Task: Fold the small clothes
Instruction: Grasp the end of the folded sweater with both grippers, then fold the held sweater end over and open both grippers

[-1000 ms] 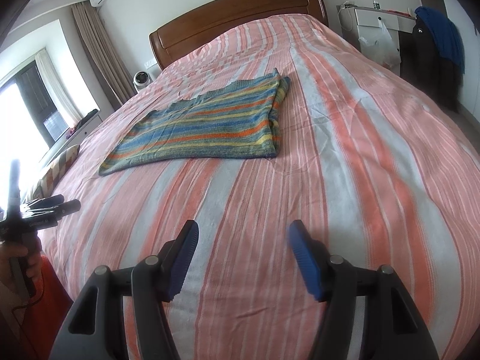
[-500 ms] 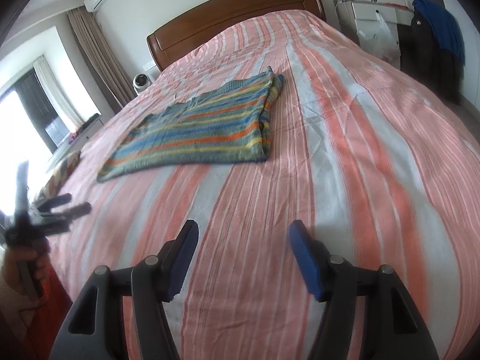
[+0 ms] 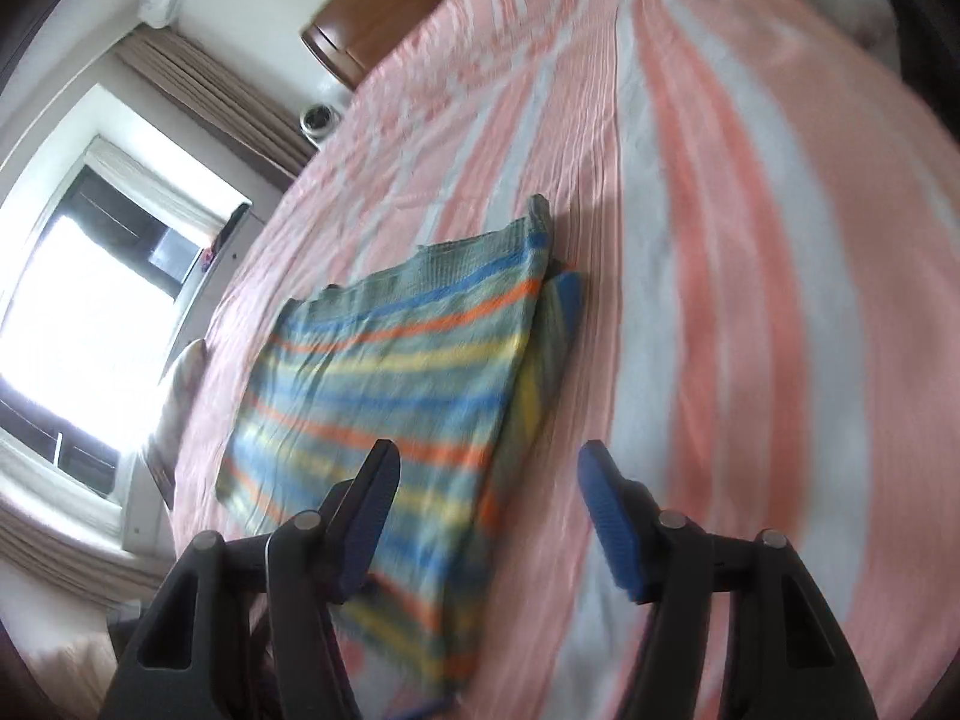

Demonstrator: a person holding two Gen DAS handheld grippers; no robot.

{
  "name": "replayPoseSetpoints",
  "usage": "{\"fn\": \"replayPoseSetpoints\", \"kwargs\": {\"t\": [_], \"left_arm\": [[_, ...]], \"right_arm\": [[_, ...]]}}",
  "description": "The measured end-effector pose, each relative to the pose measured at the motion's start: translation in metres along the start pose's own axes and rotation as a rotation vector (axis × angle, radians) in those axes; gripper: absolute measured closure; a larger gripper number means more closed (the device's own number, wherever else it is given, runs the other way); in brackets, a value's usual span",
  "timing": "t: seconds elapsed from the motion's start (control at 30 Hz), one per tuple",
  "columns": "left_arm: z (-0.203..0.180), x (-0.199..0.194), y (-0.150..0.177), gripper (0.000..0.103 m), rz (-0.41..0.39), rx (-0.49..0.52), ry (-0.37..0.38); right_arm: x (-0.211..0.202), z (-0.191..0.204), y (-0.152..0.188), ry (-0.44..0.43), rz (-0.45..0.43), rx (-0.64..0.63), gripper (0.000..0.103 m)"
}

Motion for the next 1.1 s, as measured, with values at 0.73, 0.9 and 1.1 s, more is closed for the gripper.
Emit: {"fn": "replayPoseSetpoints", "kwargs": {"t": [0.73, 0.9, 1.1], "left_arm": [[0.263, -0.117, 0.163, 0.093, -0.078, -0.830, -0.093], [0.281, -0.140, 0.200, 0.027, -0.049, -0.911, -0.178], [0.284, -0.141, 0.177, 0.014, -0.101, -0.905, -0.080]], "right_arm": [[0.216, 0.284, -0.039, -0.136, 0.058, -0.257, 0.093], [0.257, 0.294, -0.020, -0.181, 0.077, -0.214, 0.060], [0.187, 0.281, -0.007, -0.164, -0.006, -0.259, 0.060]]}}
Point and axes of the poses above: each gripper's, at about its wrist camera, not at the fingertips, and x roughly the way its jaws point, z to its left, y to its underside, the point moved 7 cm from there along x, roughly the way its jaws point, and after that the axes turned 6 degrees about -y, right-handed, at the moved point
